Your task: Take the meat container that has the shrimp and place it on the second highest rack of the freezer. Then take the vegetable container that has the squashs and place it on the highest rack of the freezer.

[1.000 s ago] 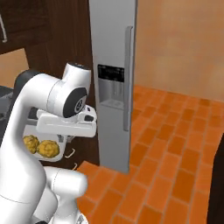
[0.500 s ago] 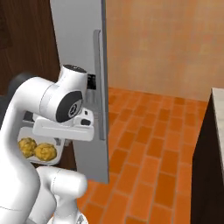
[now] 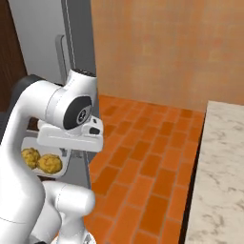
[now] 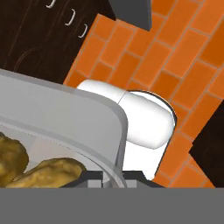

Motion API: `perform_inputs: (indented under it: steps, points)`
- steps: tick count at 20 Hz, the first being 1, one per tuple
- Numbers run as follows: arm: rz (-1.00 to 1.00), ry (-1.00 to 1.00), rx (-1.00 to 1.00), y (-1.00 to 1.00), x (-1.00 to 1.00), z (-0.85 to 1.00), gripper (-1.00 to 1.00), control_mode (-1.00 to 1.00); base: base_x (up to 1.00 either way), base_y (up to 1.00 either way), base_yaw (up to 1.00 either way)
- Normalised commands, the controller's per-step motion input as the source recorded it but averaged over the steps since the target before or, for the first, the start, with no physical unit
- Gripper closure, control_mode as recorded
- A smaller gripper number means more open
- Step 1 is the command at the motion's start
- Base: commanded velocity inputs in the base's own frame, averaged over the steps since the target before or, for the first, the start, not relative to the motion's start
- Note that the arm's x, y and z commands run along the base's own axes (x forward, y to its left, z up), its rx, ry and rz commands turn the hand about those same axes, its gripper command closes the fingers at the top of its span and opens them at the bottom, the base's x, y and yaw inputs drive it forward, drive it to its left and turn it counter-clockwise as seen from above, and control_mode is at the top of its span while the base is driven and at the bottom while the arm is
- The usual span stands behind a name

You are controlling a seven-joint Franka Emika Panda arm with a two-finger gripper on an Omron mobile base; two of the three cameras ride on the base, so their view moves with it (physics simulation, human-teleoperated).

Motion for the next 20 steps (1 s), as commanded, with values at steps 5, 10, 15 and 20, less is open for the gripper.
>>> perform_inputs:
  steps: [5,10,15,20]
  points:
    - [0.0,0.0,0.0,0.0,0.0,0.0,1.0,1.0,0.44,-0.26,-0.01]
    - [0.0,0.0,0.0,0.0,0.0,0.0,1.0,1.0,0.61,-0.54,0.01]
    - [0.0,0.0,0.0,0.0,0.0,0.0,1.0,1.0,0.42,-0.49,0.0]
    - [0.0,0.0,0.0,0.0,0.0,0.0,1.0,1.0,0.81,-0.05,0.0]
